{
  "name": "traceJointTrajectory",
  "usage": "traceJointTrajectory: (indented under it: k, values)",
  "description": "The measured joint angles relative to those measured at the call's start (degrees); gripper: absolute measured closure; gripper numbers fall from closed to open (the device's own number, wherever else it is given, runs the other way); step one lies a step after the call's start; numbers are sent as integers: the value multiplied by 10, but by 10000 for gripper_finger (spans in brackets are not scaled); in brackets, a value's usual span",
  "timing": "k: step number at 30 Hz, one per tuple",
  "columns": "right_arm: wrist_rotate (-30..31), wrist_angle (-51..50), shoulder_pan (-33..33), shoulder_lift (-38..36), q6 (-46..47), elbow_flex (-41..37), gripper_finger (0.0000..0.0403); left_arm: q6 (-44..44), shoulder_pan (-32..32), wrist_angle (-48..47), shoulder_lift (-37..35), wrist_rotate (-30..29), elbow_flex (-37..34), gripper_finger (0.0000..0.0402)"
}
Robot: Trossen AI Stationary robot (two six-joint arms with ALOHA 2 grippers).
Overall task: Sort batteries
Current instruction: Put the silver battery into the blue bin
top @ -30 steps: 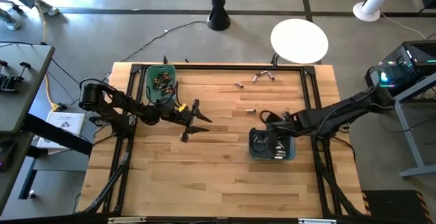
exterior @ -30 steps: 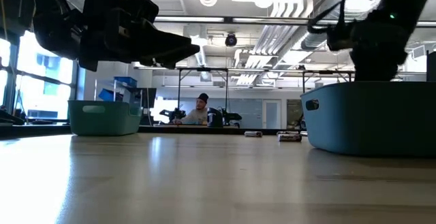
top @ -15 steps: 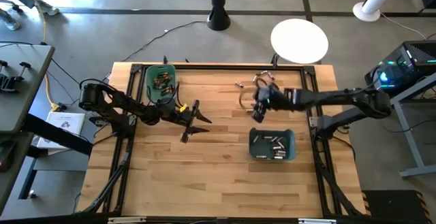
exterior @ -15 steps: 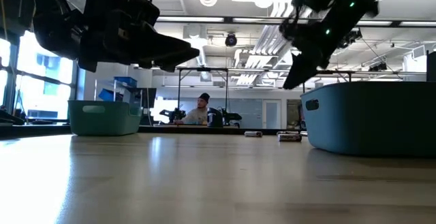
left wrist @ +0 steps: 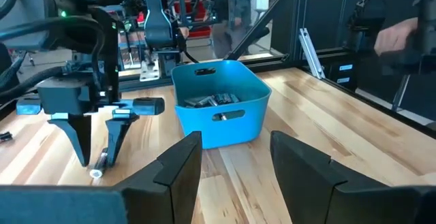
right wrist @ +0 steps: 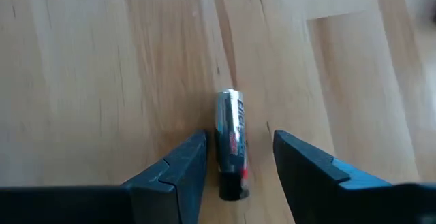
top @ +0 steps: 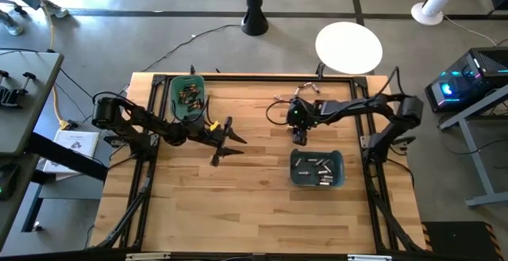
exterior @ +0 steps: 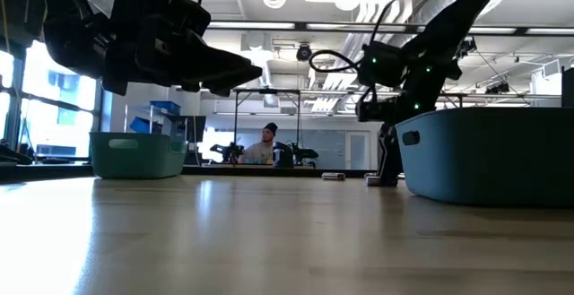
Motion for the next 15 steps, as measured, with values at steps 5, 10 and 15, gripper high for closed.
traceJointTrajectory:
  k: [5, 10, 15]
  values:
    - [-2, 2, 0, 12, 7, 3, 273, 0, 0, 0, 0, 0, 0, 234]
    - [46, -1, 3, -5, 44, 0, 377, -1, 0, 0, 0, 0, 0, 234]
    - [148, -81, 52, -87, 102, 16, 374, -13, 0, -1, 0, 0, 0, 234]
